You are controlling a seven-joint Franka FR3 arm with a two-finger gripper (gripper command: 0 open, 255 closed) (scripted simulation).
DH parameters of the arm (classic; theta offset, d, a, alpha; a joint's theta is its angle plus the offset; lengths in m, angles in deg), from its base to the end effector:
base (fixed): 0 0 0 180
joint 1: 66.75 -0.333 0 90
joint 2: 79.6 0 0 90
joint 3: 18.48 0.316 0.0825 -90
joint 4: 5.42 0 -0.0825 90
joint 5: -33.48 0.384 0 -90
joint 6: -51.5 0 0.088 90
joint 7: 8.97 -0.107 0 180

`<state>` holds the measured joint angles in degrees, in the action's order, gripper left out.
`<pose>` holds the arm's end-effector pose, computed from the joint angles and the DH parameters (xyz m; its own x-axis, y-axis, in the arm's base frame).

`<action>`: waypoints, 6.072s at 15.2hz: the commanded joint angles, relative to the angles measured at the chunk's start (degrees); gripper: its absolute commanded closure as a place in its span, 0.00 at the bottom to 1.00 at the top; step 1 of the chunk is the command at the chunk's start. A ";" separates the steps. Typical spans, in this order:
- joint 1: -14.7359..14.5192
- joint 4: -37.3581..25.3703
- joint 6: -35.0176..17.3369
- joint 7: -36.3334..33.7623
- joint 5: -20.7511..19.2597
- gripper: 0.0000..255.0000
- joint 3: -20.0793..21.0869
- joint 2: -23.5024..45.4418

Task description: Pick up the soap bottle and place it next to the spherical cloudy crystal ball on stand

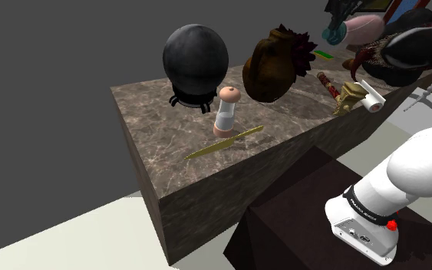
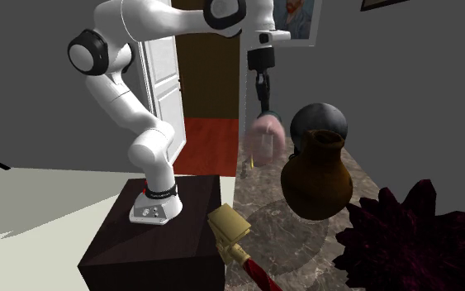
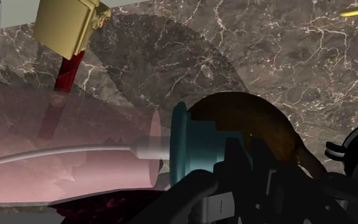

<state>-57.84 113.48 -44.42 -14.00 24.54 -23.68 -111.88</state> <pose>0.3667 -0.1185 0.6572 0.9381 -0.3030 0.1679 -0.3210 -0.9425 0.0928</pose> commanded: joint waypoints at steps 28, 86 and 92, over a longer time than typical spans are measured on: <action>-4.88 -11.27 -0.61 -17.57 2.85 1.00 13.42 14.06; -3.48 24.80 -46.17 -26.55 -2.98 1.00 14.86 24.21; -3.21 25.36 -48.01 -27.36 -3.84 1.00 15.02 25.57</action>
<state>-61.28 138.51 -92.64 -41.43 20.74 -8.41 -86.54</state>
